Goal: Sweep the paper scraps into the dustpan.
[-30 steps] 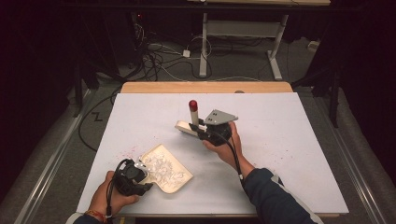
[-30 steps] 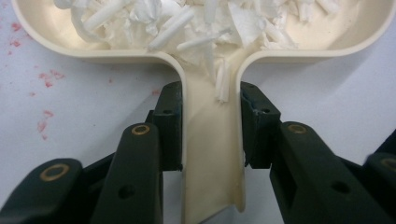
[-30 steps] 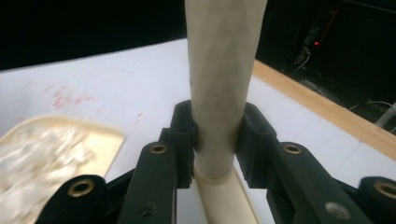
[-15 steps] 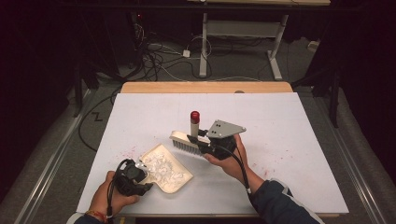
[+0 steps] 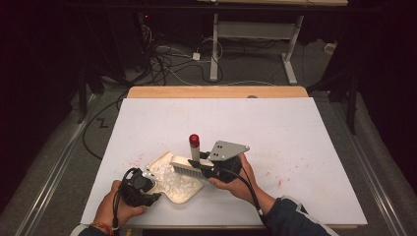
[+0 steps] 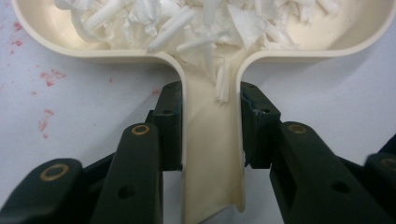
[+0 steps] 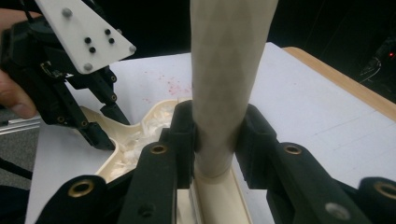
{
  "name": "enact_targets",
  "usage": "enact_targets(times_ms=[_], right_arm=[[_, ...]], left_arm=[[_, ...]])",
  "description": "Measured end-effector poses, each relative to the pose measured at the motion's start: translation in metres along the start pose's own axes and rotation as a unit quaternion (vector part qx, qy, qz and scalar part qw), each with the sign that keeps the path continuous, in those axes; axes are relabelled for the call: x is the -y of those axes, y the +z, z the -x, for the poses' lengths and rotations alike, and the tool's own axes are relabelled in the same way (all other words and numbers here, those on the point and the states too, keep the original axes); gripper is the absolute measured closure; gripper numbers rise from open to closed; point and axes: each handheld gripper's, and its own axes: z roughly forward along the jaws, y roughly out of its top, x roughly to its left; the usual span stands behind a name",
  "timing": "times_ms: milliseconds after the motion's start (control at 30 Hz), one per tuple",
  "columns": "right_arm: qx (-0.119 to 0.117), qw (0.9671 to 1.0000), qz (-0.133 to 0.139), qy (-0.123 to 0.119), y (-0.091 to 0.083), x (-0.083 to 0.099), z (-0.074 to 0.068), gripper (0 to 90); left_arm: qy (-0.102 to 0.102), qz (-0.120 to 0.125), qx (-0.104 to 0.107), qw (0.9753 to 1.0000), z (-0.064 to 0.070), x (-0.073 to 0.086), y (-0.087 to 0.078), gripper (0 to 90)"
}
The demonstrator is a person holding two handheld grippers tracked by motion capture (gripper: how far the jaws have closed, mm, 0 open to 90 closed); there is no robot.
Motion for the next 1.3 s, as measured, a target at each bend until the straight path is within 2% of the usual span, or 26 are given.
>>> enact_targets(times_ms=[67, 233, 367, 433, 700, 900, 1133, 1300], right_arm=[[0.008, 1.0000, 0.004, -0.002, -0.006, -0.001, 0.002, 71.5], [0.022, 0.9995, 0.015, 0.018, -0.025, -0.002, 0.013, 71.5], [0.034, 0.9988, 0.022, 0.026, -0.048, 0.000, 0.022, 71.5], [0.041, 0.9985, 0.024, 0.028, -0.061, 0.002, 0.027, 71.5], [0.072, 0.9966, 0.012, 0.039, -0.108, 0.017, 0.043, 71.5], [0.089, 0.9949, -0.002, 0.048, -0.139, 0.031, 0.049, 71.5], [0.089, 0.9940, -0.017, 0.062, -0.166, 0.046, 0.053, 71.4], [0.074, 0.9945, -0.026, 0.069, -0.182, 0.053, 0.056, 71.4]], left_arm=[[0.000, 0.000, 0.000, 1.0000, 0.000, 0.000, 0.000, 63.3], [-0.008, 0.005, -0.003, 1.0000, 0.000, 0.000, 0.000, 63.4], [-0.017, 0.007, -0.006, 0.9998, -0.001, -0.001, 0.001, 63.4], [-0.016, 0.008, -0.007, 0.9998, -0.002, -0.001, 0.001, 63.4], [-0.024, 0.014, -0.010, 0.9996, -0.004, -0.004, 0.002, 63.3], [-0.028, 0.018, -0.013, 0.9994, -0.006, -0.007, 0.003, 63.3], [-0.035, 0.024, -0.016, 0.9990, -0.009, -0.008, 0.004, 63.3], [-0.046, 0.029, -0.018, 0.9984, -0.012, -0.008, 0.004, 63.3]])
